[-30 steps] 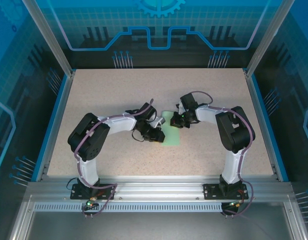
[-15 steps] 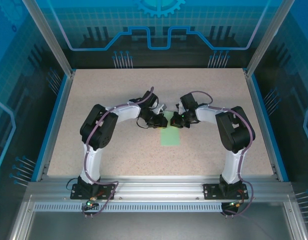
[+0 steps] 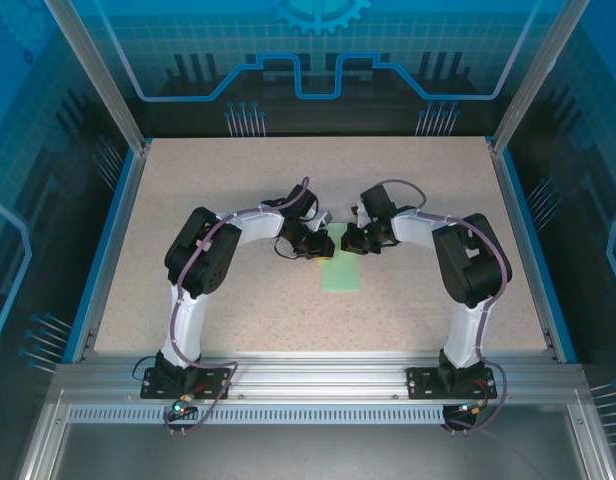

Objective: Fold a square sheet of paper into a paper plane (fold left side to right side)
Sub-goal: Hold the square sheet of paper at the center of the table, then first fold the square sheet of paper in half at the center of the table.

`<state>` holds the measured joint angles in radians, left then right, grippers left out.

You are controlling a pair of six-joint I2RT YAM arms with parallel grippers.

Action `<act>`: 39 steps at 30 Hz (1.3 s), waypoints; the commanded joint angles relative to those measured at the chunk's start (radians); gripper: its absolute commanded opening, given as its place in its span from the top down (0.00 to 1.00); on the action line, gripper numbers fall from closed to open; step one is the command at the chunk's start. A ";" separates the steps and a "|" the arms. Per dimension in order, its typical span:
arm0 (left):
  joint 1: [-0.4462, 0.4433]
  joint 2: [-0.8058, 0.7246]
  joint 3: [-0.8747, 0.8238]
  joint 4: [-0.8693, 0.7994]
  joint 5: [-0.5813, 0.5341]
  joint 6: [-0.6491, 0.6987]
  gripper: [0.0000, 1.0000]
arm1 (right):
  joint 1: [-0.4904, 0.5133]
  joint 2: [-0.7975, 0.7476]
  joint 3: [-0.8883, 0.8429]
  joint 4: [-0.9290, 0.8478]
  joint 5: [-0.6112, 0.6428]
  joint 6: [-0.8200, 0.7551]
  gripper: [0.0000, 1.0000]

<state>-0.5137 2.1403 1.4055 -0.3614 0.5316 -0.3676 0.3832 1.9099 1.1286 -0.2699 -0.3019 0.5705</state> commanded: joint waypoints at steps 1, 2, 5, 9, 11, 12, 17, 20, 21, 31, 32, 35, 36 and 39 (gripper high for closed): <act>-0.017 0.033 -0.004 -0.042 -0.044 -0.013 0.82 | 0.009 -0.088 0.028 -0.042 0.030 -0.037 0.86; -0.017 0.033 -0.005 -0.042 -0.043 -0.013 0.82 | 0.010 -0.102 0.019 -0.048 0.033 -0.040 0.86; -0.020 0.033 -0.005 -0.043 -0.046 -0.013 0.82 | 0.018 -0.164 -0.038 -0.062 0.031 -0.034 0.86; -0.020 0.032 -0.002 -0.047 -0.046 -0.013 0.82 | 0.059 -0.230 -0.127 -0.068 0.011 -0.005 0.92; -0.021 0.030 -0.001 -0.048 -0.046 -0.015 0.82 | 0.084 -0.239 -0.165 -0.065 0.005 0.017 0.93; -0.021 0.029 -0.001 -0.048 -0.049 -0.015 0.82 | 0.095 -0.238 -0.182 -0.066 0.004 0.026 0.94; -0.022 0.026 0.004 -0.057 -0.051 -0.017 0.82 | 0.113 -0.205 -0.223 -0.071 0.027 0.048 0.95; -0.019 0.022 0.011 -0.060 -0.046 -0.018 0.81 | 0.113 -0.186 -0.224 -0.096 0.048 0.043 0.95; -0.021 0.018 0.017 -0.063 -0.044 -0.018 0.81 | 0.112 -0.181 -0.220 -0.113 0.055 0.039 0.95; -0.020 -0.002 0.088 -0.054 -0.011 -0.015 0.80 | 0.113 -0.141 -0.202 -0.212 0.124 0.012 0.96; -0.020 0.005 0.093 -0.052 -0.012 -0.011 0.80 | 0.113 -0.140 -0.203 -0.212 0.125 0.013 0.96; -0.019 0.024 0.092 -0.031 -0.013 -0.004 0.81 | 0.113 -0.134 -0.199 -0.209 0.127 0.011 0.96; -0.018 0.029 0.087 -0.018 -0.011 -0.001 0.81 | 0.112 -0.131 -0.198 -0.208 0.127 0.011 0.96; -0.018 0.045 0.081 0.005 -0.013 0.014 0.82 | 0.113 -0.126 -0.197 -0.209 0.127 0.010 0.96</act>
<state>-0.5278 2.1471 1.4780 -0.3725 0.5194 -0.3672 0.4908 1.7412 0.9382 -0.4141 -0.2310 0.5938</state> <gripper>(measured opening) 0.185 0.058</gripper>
